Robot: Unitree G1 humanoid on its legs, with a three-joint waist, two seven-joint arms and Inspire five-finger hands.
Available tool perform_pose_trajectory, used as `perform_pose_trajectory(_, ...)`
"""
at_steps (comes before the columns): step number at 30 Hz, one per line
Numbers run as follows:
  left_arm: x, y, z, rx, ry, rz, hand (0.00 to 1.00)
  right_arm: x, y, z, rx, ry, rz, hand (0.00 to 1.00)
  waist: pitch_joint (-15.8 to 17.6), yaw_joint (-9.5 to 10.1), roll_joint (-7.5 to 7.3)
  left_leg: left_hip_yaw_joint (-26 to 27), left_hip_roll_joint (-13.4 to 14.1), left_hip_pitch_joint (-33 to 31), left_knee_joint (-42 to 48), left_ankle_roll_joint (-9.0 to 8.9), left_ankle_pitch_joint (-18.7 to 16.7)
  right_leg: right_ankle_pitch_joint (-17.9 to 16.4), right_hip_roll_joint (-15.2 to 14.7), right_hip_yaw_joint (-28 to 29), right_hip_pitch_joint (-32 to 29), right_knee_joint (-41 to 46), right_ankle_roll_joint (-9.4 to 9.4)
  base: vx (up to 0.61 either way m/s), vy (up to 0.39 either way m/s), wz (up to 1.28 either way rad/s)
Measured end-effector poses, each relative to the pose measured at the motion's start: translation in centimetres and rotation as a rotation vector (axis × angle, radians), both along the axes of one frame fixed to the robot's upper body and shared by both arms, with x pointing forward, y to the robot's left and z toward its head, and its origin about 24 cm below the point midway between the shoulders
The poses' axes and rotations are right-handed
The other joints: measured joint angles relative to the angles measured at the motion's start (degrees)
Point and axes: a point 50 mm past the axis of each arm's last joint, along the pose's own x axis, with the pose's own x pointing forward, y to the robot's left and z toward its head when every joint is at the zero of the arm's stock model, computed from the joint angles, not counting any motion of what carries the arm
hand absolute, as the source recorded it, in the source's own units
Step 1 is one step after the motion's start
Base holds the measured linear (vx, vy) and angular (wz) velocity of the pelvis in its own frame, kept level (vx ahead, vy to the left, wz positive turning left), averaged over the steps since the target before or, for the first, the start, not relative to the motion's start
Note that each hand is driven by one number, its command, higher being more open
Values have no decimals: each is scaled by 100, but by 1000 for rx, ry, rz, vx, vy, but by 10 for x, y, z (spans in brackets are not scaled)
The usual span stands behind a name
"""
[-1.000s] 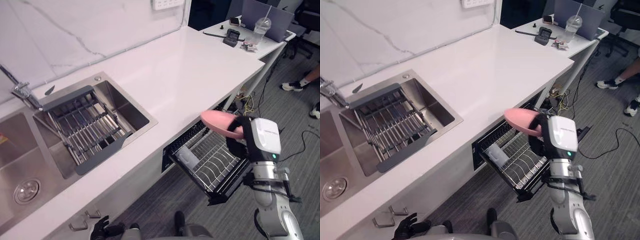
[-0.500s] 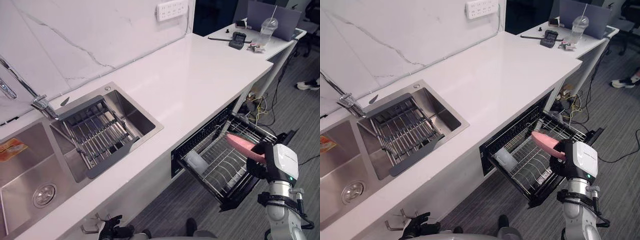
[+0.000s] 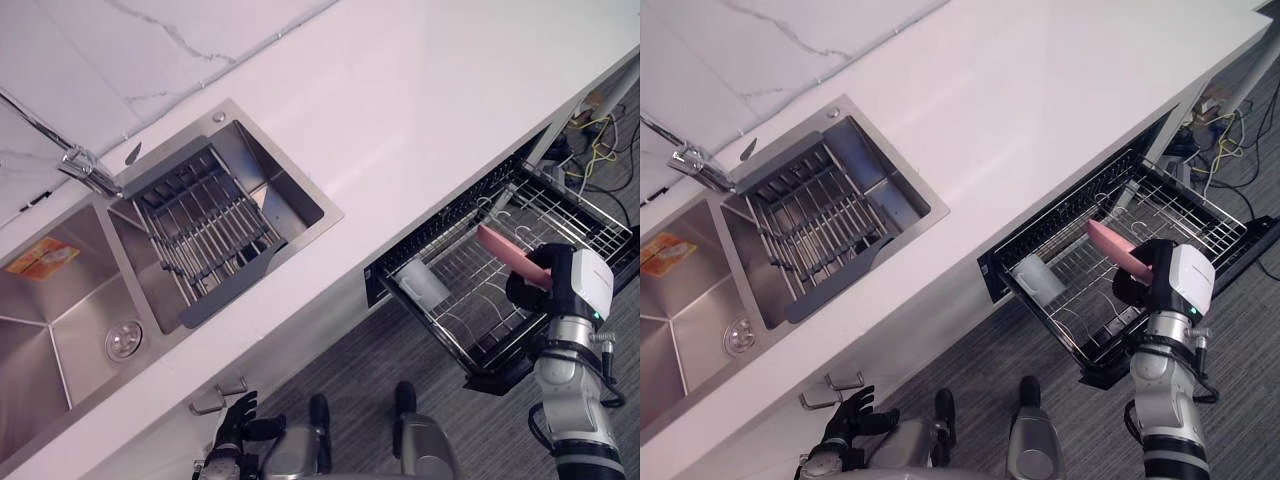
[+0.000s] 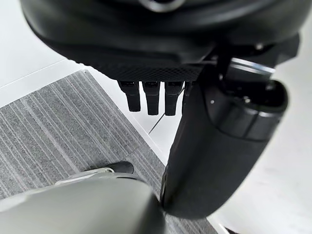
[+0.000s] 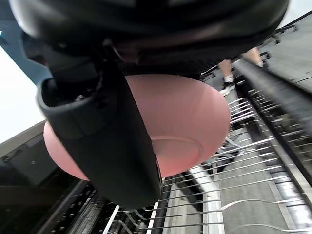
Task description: Walk over to the sink, pick up the cup, carry it to the dishwasher, place the cup inside the dishwasher, then close the dishwasher door
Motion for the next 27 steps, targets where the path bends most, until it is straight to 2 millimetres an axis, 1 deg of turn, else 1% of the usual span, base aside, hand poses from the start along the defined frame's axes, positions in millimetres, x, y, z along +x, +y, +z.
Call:
perform_pose_trajectory(2, 12, 3, 5, 4, -35, 6, 90, 11, 4, 11, -7, -41, 22, 30, 215, 18, -74, 9, -19, -137, 98, 8, -6, -48, -42, 9, -174, 176, -1, -80, -18, 3)
perform_pose_trajectory(4, 17, 6, 7, 10, -51, 5, 90, 21, 7, 17, 12, -65, 31, 30, 335, 19, -104, 17, -29, -237, 168, 15, -13, -52, -60, 21, -278, 249, -1, -49, -5, 0)
perform_pose_trajectory(5, 19, 6, 8, 12, -58, 5, 90, 24, 8, 17, 25, -68, 33, 30, 342, 24, -95, 20, -33, -275, 181, 15, -13, -52, -65, 26, -317, 267, -1, -38, 2, 1)
perform_pose_trajectory(6, 23, 7, 10, 13, -71, 7, 90, 28, 9, 18, 39, -71, 36, 30, 418, 45, -173, 28, -39, -332, 201, 15, -13, -51, -73, 35, -375, 288, -1, 0, 0, 0)
perform_pose_trajectory(7, 29, 7, 13, 13, -91, 11, 90, 31, 9, 18, 45, -70, 34, 30, 443, 86, -132, 33, -41, -365, 224, 18, -14, -49, -78, 39, -404, 301, -2, 0, 0, 0)
perform_pose_trajectory(9, 33, 7, 15, 19, -107, 21, 90, 38, 11, 18, 73, -75, 39, 30, 521, 101, -175, 30, -45, -410, 250, 26, -19, -48, -87, 33, -439, 307, 1, -1, 6, 2)
perform_pose_trajectory(11, 40, 3, 18, 13, -125, 16, 90, 40, 11, 20, 90, -86, 34, 30, 541, 121, -178, 23, -56, -500, 278, 30, -22, -44, -107, 28, -497, 310, 6, 9, 22, 8)
perform_pose_trajectory(14, 50, -8, 21, -4, -155, -10, 90, 46, 10, 22, 131, -98, 28, 30, 563, 121, -183, 24, -74, -563, 338, 63, -47, -46, -143, 2, -507, 308, 11, 18, 32, 8)
perform_pose_trajectory(16, 57, -21, 23, -27, -176, -32, 90, 49, 9, 21, 143, -93, 18, 30, 571, 122, -192, 20, -81, -607, 400, 81, -89, -53, -158, -5, -511, 307, 24, 5, 18, 2)
perform_pose_trajectory(17, 59, -22, 24, -27, -182, -39, 90, 50, 9, 21, 150, -91, 15, 30, 584, 126, -201, 21, -81, -608, 406, 83, -91, -53, -158, -4, -511, 307, 24, 0, 0, 0)
perform_pose_trajectory(18, 62, -24, 26, -27, -191, -45, 90, 51, 7, 19, 170, -91, 9, 90, 616, 130, -217, 20, -81, -616, 417, 84, -94, -54, -159, -5, -511, 308, 26, 0, 0, 0)
perform_pose_trajectory(22, 66, -25, 28, -27, -201, -47, 90, 51, 1, 10, 208, -60, -29, 90, 637, 130, -242, 24, -83, -692, 423, 86, -97, -53, -163, -2, -579, 312, 30, 0, 0, 0)
perform_pose_trajectory(23, 66, -25, 28, -28, -202, -47, 90, 53, -2, 6, 245, -50, -49, 90, 639, 125, -244, 27, -84, -703, 422, 86, -98, -53, -163, 2, -593, 311, 31, 0, 0, 0)
perform_pose_trajectory(27, 68, -27, 29, -31, -207, -47, 90, 54, -7, 3, 285, -43, -80, 90, 640, 132, -244, 35, -83, -705, 420, 89, -100, -53, -159, 6, -595, 306, 31, 0, 0, 0)
